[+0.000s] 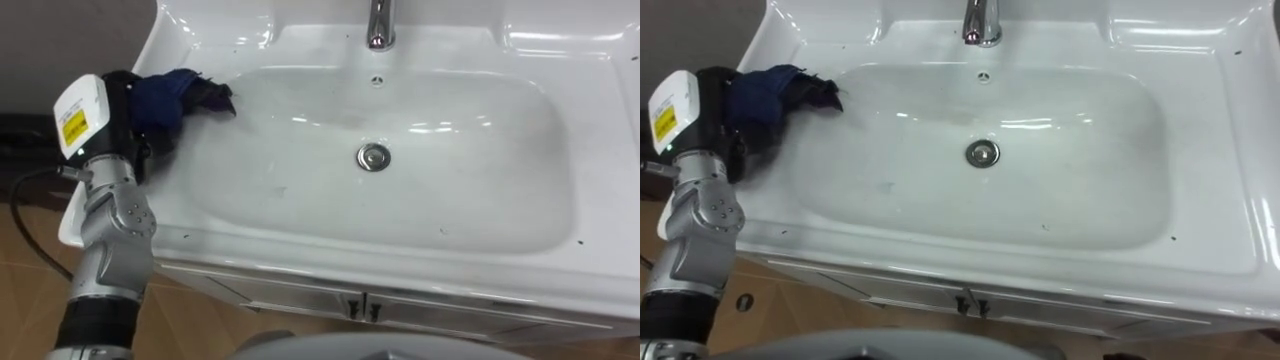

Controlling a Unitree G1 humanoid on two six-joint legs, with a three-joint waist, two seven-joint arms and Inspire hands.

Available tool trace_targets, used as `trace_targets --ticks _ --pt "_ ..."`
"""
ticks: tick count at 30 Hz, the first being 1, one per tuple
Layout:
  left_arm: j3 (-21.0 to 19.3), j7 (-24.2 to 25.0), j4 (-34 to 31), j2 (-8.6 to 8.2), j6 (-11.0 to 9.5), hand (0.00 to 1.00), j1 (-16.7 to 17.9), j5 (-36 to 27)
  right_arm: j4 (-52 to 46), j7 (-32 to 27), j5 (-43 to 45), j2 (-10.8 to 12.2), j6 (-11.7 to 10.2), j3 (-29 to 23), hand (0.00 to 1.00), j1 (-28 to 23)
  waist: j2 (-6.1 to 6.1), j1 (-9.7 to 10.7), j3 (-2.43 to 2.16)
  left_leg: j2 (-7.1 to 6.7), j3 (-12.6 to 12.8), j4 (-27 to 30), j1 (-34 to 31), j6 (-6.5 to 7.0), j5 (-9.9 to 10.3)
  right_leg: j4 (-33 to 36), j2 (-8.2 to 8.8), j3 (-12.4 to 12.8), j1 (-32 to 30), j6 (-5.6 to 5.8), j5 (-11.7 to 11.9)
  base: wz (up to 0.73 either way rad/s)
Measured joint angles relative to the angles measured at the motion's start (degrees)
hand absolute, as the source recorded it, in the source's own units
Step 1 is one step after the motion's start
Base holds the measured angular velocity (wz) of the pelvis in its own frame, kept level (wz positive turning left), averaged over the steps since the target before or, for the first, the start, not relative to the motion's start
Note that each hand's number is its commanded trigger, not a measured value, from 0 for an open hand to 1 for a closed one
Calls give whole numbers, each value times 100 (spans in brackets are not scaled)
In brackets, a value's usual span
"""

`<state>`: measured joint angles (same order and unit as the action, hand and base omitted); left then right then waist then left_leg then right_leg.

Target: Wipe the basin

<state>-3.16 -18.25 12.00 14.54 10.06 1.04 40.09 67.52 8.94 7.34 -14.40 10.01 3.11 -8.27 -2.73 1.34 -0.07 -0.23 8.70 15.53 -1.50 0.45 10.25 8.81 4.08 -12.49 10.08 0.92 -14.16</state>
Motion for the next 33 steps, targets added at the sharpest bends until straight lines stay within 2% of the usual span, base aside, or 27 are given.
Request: trace_targets --ticks 5,9,12,17,25,33 --pt "-2 -1 -11 0 -1 0 1 -1 -88 3 7 0 5 -2 0 -75 -19 0 -13 -4 -6 -3 2 0 0 3 1 -11 10 0 0 0" --pt "-5 -20 -100 0 -1 0 -1 6 -83 2 6 -31 6 -3 0 -73 -80 1 -42 -5 -25 -2 3 0 0 20 2 -9 9 0 1 0" --pt "-7 -108 -313 0 -11 0 -1 6 -79 -1 2 -48 6 -7 0 -82 -109 5 -32 -3 -63 0 22 0 0 89 1 -27 8 0 1 3" --pt "-14 -242 -562 14 -22 0 -3 4 -83 -20 1 -72 2 -11 0 -74 -88 3 9 -18 -83 14 5 4 -3 57 8 -28 3 10 -11 0" --pt "-255 -263 -1105 15 -21 0 -3 1 -75 -13 -1 -48 9 -19 0 -116 -14 6 5 -42 -84 21 -8 8 -6 -8 15 -25 27 17 -11 0" --pt "-361 -370 -1425 15 -42 0 -10 -37 -60 -3 23 -43 3 -56 0 -192 -32 -6 -5 -36 -110 21 -7 6 -4 2 11 -27 25 15 -10 0"
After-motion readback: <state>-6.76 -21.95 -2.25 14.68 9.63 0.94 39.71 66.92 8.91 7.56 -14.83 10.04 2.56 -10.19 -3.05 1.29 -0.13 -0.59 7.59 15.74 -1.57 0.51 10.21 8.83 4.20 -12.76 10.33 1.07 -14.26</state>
